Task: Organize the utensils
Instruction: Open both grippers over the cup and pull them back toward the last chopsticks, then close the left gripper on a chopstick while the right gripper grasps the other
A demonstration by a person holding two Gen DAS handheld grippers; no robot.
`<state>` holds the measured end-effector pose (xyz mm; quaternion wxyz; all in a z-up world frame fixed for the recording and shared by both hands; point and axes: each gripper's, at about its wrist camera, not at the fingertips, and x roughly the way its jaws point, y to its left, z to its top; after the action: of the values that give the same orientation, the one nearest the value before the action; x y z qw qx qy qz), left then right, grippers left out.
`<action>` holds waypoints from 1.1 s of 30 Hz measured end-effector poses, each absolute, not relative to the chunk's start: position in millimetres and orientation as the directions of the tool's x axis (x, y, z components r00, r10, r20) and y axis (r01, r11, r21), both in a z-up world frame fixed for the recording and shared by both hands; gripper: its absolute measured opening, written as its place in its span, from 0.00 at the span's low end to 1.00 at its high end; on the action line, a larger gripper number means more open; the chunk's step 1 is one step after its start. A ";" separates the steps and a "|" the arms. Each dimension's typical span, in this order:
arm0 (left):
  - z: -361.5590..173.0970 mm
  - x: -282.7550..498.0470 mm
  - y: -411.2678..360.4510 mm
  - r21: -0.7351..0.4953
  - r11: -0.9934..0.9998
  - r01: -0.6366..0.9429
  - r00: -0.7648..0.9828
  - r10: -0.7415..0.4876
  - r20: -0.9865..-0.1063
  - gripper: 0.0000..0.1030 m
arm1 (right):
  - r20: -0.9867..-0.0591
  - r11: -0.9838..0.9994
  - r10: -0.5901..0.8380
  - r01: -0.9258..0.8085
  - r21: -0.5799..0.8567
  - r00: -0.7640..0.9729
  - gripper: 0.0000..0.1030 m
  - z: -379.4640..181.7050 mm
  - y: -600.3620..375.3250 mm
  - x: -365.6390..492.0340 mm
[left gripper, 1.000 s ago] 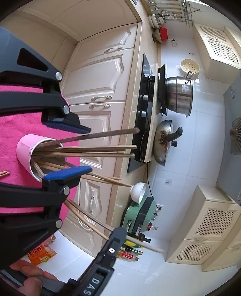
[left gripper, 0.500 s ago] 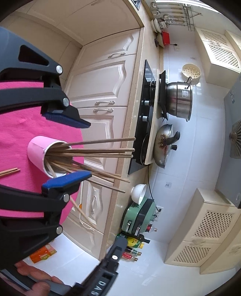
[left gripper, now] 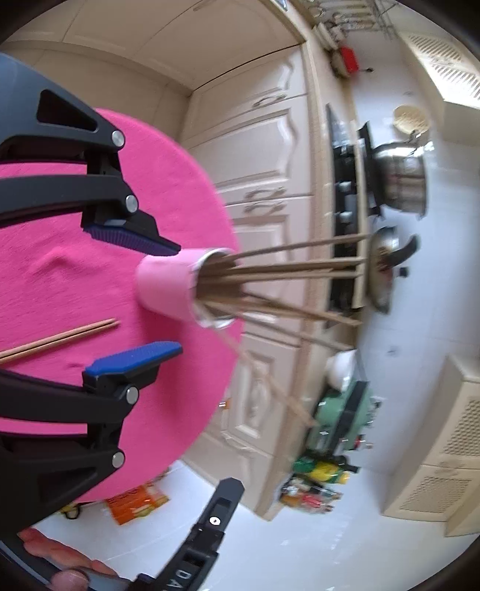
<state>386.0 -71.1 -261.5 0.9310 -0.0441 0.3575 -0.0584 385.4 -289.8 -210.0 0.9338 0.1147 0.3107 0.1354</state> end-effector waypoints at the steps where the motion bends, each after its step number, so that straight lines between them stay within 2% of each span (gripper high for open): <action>1: -269.8 386.1 -75.5 -0.120 0.989 0.086 0.718 -0.145 -0.681 0.47 | -0.570 0.939 0.318 -0.170 0.297 0.757 0.09 -218.1 -290.4 383.8; 3: -288.1 388.1 -80.5 -0.142 0.984 0.103 0.663 -0.175 -0.728 0.47 | -0.608 0.942 0.310 -0.149 0.301 0.731 0.13 -233.9 -291.8 381.6; 5: -307.1 391.2 -84.1 -0.156 0.982 0.105 0.598 -0.187 -0.780 0.47 | -0.645 0.945 0.299 -0.127 0.300 0.703 0.21 -249.4 -292.7 379.8; 11: -354.4 394.1 -93.3 -0.168 0.980 0.105 0.440 -0.197 -0.876 0.47 | -0.709 0.948 0.292 -0.094 0.304 0.642 0.21 -282.0 -296.2 371.9; 14: -372.1 392.2 -99.5 -0.127 0.986 0.110 0.396 -0.161 -0.904 0.47 | -0.727 0.945 0.297 -0.079 0.318 0.619 0.21 -293.1 -299.3 371.1; 20: -386.7 390.0 -103.4 -0.078 0.991 0.108 0.353 -0.112 -0.929 0.47 | -0.752 0.943 0.302 -0.066 0.327 0.586 0.21 -306.3 -301.9 370.8; 29: -386.0 390.8 -109.2 -0.086 0.990 0.114 0.339 -0.120 -0.933 0.47 | -0.771 0.940 0.312 -0.059 0.337 0.556 0.21 -314.6 -304.5 374.1; 33: -384.8 395.7 -112.8 -0.046 0.991 0.127 0.336 -0.086 -0.938 0.47 | -0.776 0.940 0.313 -0.059 0.337 0.548 0.21 -315.6 -303.7 376.8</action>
<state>395.7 -112.8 -384.8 0.8170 0.0177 0.5726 -0.0652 376.8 -303.7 -315.6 0.8691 0.1370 0.4630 0.1071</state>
